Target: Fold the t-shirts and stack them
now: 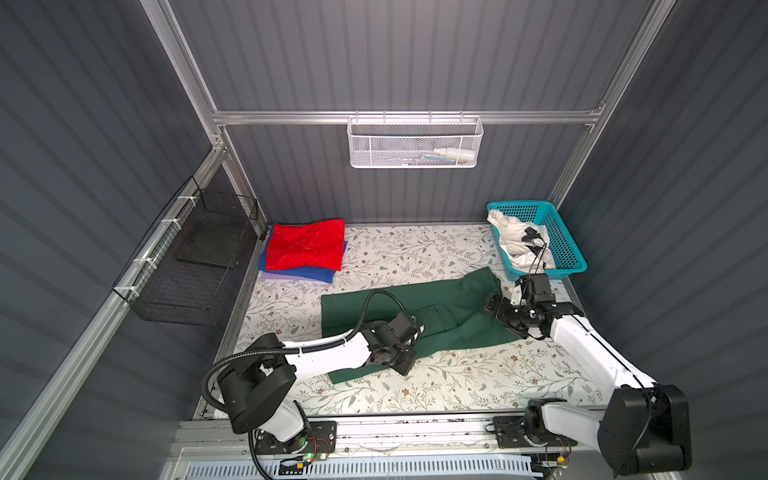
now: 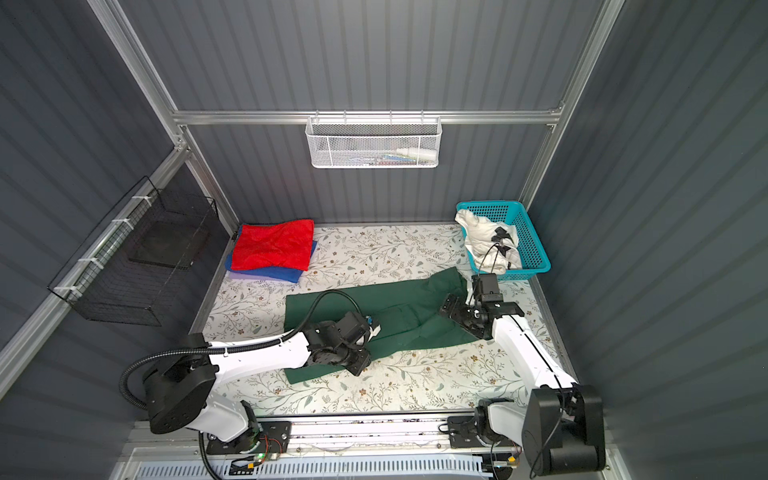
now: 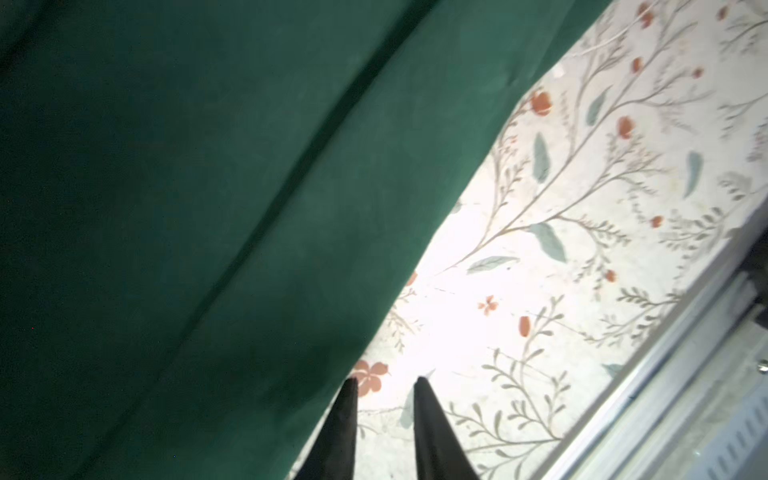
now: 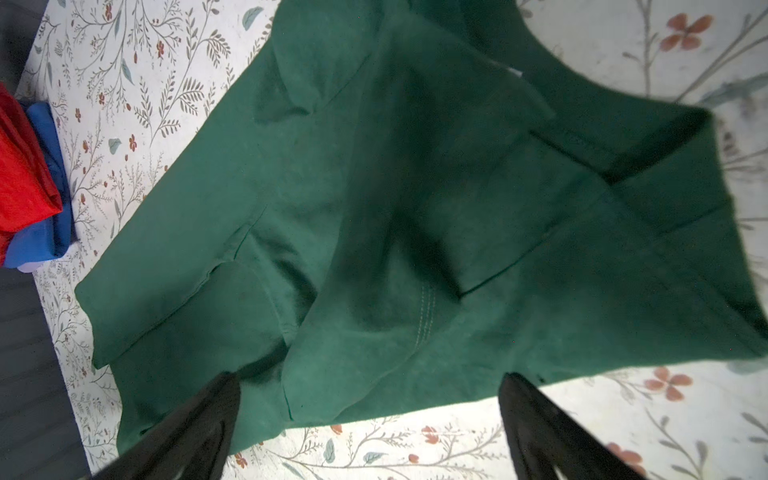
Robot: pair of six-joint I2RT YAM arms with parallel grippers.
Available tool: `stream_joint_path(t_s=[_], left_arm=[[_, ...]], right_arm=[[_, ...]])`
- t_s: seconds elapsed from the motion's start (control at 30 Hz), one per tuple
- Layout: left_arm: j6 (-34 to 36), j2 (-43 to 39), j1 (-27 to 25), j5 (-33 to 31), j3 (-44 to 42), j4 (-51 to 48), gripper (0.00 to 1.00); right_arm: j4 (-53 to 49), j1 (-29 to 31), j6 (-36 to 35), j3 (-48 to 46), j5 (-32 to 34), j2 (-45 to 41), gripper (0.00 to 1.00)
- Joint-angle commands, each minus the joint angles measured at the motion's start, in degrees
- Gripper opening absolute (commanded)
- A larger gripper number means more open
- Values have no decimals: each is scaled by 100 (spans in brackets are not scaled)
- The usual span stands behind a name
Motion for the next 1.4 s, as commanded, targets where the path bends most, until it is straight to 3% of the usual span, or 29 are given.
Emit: stream_joint_path(t_s=[0.0,0.3,0.4,0.5,0.8,0.97,1.13,1.23,1.37], left_arm=[[-2,153,-90,-499,-135,-45,27],[9,553,-398,-968,-234,-103,31],[-11,770,-399,-1232,-238,-208,23],[-50,868,-399,-1352,-199,-245,0],[91,527,-399,-1501,197,-615,0],[503,-250,-382,-1154,298,-793,0],[593,-325,-172,-479,201,-649,0],[742,-287,169,-65,379,-792,0],[992,-381,1000,955,421,-690,0]], right_arm=[[48,14,30,-126,-99,-70,99],[46,5,20,-138,-30,39,99],[67,5,18,-136,-37,5,99],[50,10,2,-146,-35,-34,99],[31,5,-14,-137,-71,0,99],[-26,5,-33,-159,-8,-100,99],[-164,59,-131,-211,62,-263,99],[-195,192,-247,-380,216,-561,99],[20,392,-329,-783,207,-1045,99]])
